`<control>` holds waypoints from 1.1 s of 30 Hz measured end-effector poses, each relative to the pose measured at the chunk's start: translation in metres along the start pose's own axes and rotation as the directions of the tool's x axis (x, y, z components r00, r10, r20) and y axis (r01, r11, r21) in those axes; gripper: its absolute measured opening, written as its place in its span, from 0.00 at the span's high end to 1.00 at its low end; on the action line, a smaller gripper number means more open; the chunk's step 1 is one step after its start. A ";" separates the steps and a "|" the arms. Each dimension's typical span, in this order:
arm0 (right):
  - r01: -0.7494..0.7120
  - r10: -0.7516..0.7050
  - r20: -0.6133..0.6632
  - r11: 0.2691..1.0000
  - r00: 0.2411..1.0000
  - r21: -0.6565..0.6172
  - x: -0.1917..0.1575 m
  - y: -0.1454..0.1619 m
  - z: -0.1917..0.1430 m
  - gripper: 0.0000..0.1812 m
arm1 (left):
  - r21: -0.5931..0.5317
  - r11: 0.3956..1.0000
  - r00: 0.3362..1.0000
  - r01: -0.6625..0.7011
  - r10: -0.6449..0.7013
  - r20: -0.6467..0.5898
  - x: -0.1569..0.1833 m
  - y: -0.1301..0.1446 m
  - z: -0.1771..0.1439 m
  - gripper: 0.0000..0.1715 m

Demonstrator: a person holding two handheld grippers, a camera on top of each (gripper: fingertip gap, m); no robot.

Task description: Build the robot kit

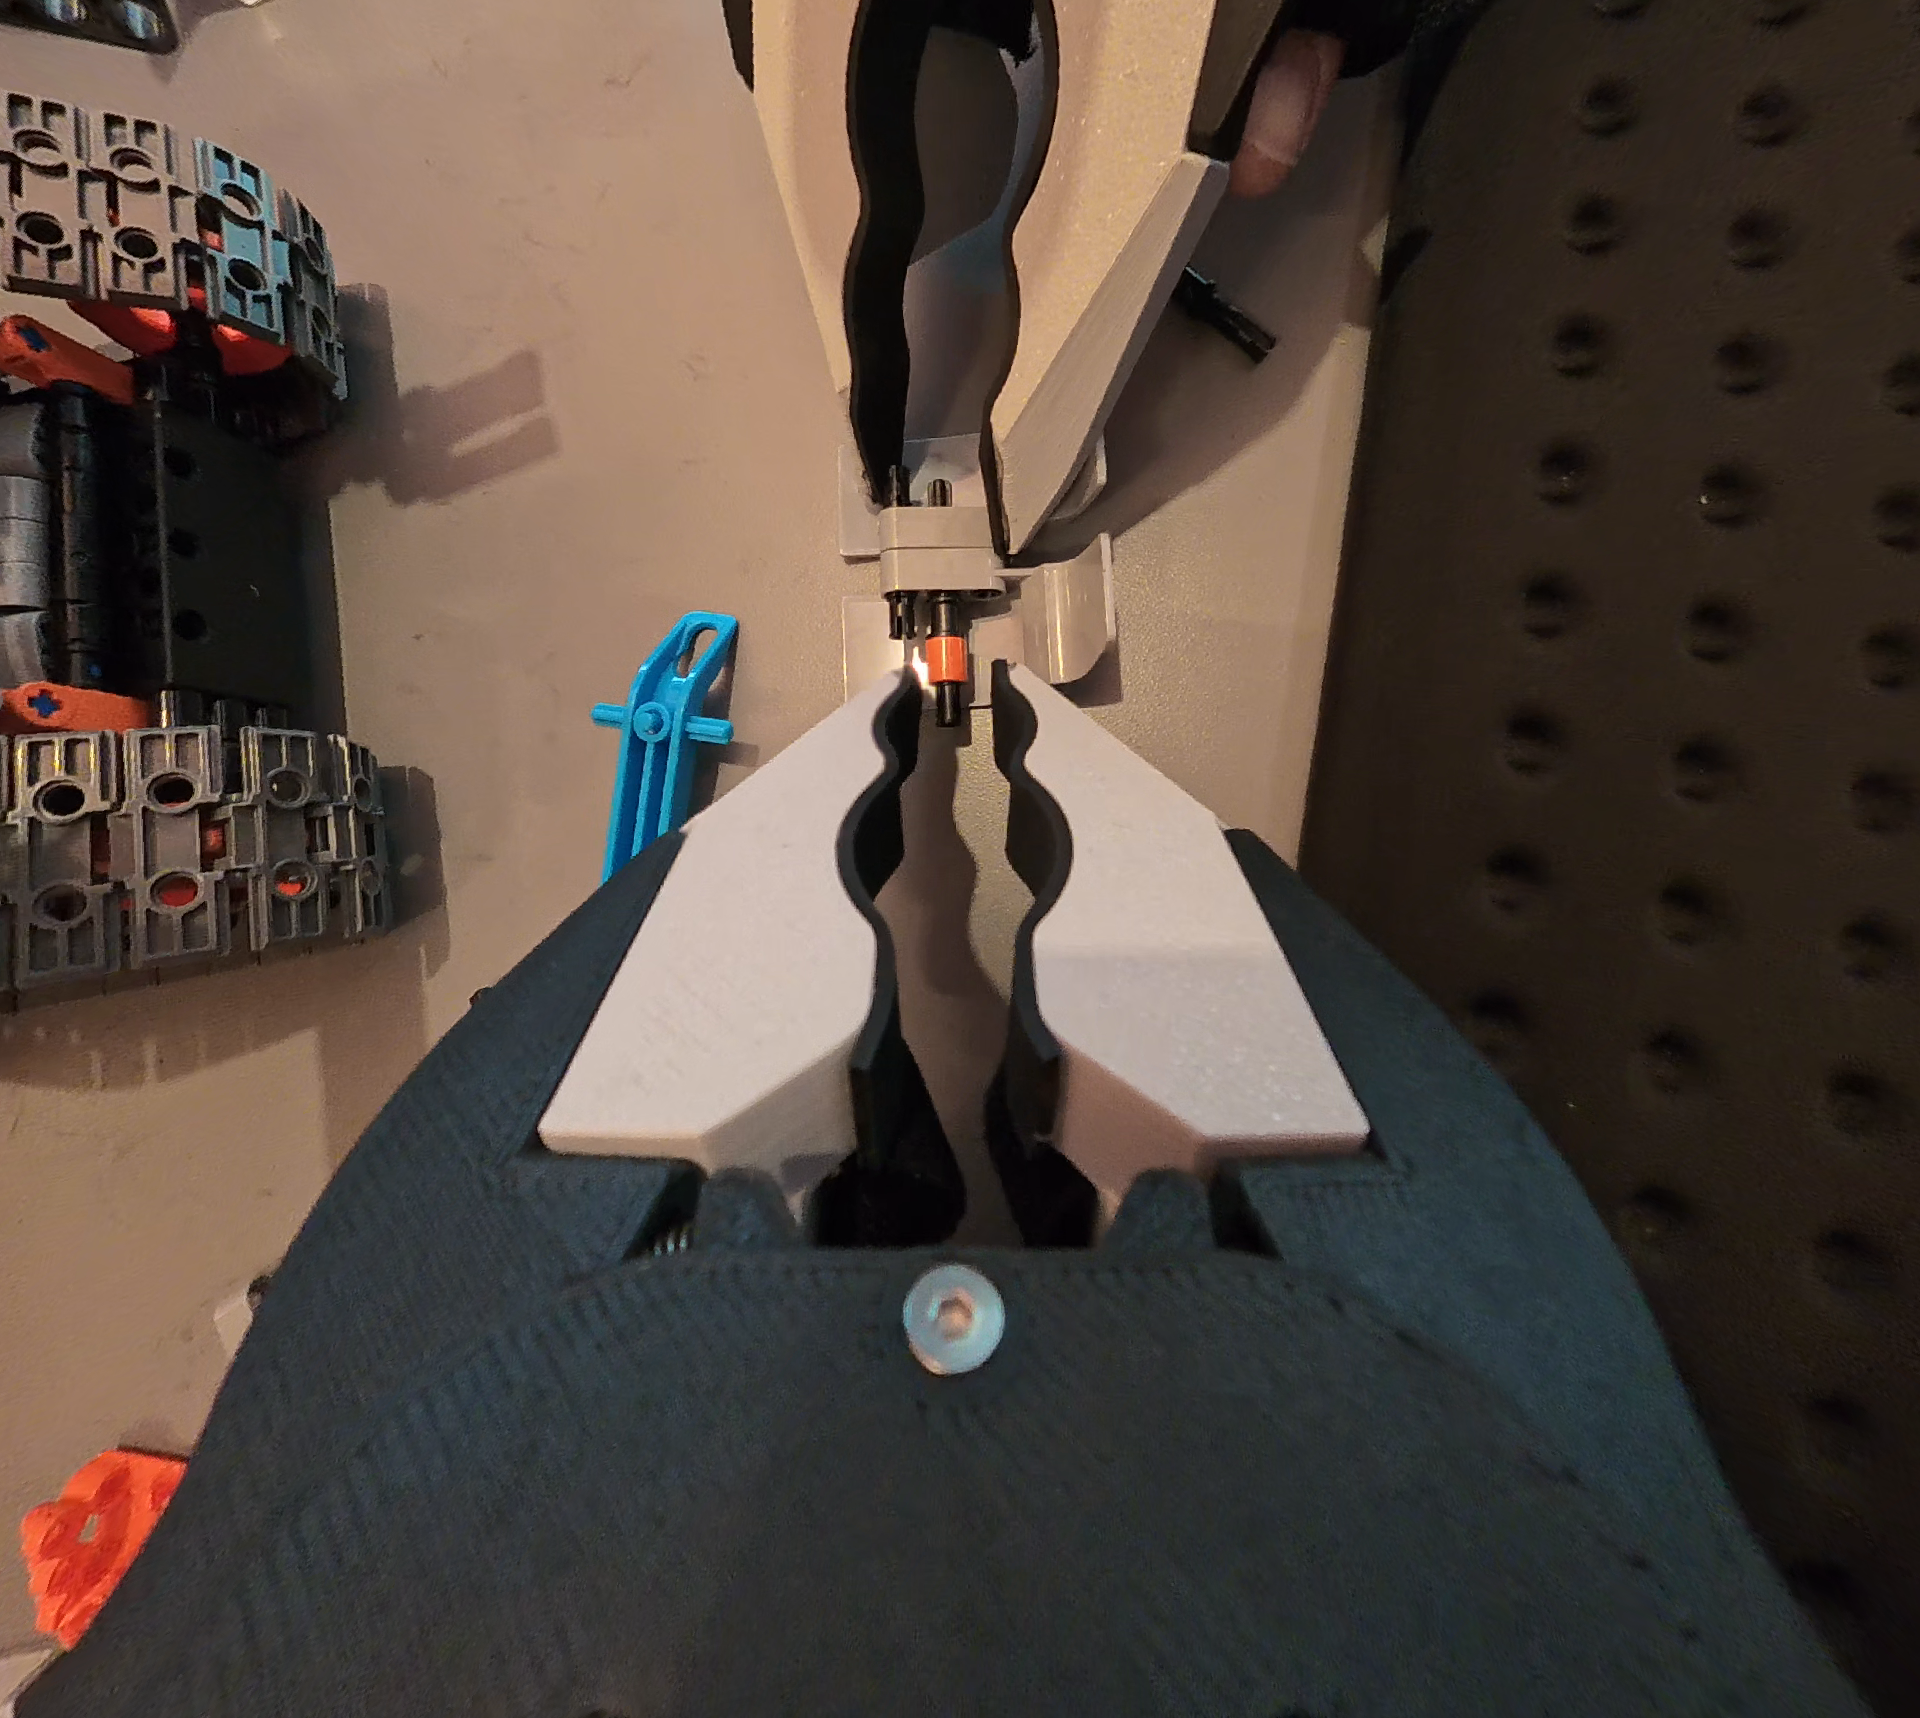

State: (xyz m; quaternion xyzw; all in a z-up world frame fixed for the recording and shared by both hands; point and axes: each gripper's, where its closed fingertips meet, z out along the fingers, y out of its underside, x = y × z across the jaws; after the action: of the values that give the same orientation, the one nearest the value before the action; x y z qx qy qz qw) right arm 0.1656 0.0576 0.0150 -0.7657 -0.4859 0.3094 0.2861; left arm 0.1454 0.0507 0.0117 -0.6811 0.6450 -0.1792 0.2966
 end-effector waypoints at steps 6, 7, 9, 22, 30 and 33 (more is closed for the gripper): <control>-0.001 0.001 0.003 1.000 1.000 0.000 0.000 0.000 0.000 0.87 | 0.008 1.000 1.000 -0.003 0.002 0.015 -0.002 0.000 -0.002 0.90; -0.002 0.002 0.004 1.000 1.000 0.000 0.000 0.000 0.000 0.87 | 0.010 1.000 1.000 -0.008 0.007 0.025 -0.003 0.000 -0.003 0.89; -0.001 0.001 0.003 1.000 1.000 0.000 0.000 0.000 0.000 0.87 | -0.014 0.999 0.998 -0.036 0.036 0.049 -0.004 0.003 -0.002 0.88; -0.005 0.005 0.008 1.000 1.000 0.000 0.000 0.000 0.000 0.87 | -0.081 0.977 0.956 -0.200 0.212 0.204 -0.015 0.003 -0.008 0.83; -0.005 0.005 0.007 1.000 1.000 0.000 0.000 0.000 0.000 0.87 | -0.097 0.965 0.933 -0.242 0.259 0.251 -0.019 0.005 -0.011 0.79; -0.006 0.006 0.008 1.000 1.000 0.000 0.000 0.000 0.000 0.87 | -0.099 0.965 0.928 -0.242 0.260 0.266 -0.021 0.007 -0.012 0.78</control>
State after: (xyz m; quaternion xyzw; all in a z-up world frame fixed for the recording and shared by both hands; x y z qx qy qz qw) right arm 0.1660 0.0575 0.0147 -0.7658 -0.4847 0.3134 0.2834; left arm 0.1301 0.0694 0.0196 -0.6207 0.6843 -0.0218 0.3822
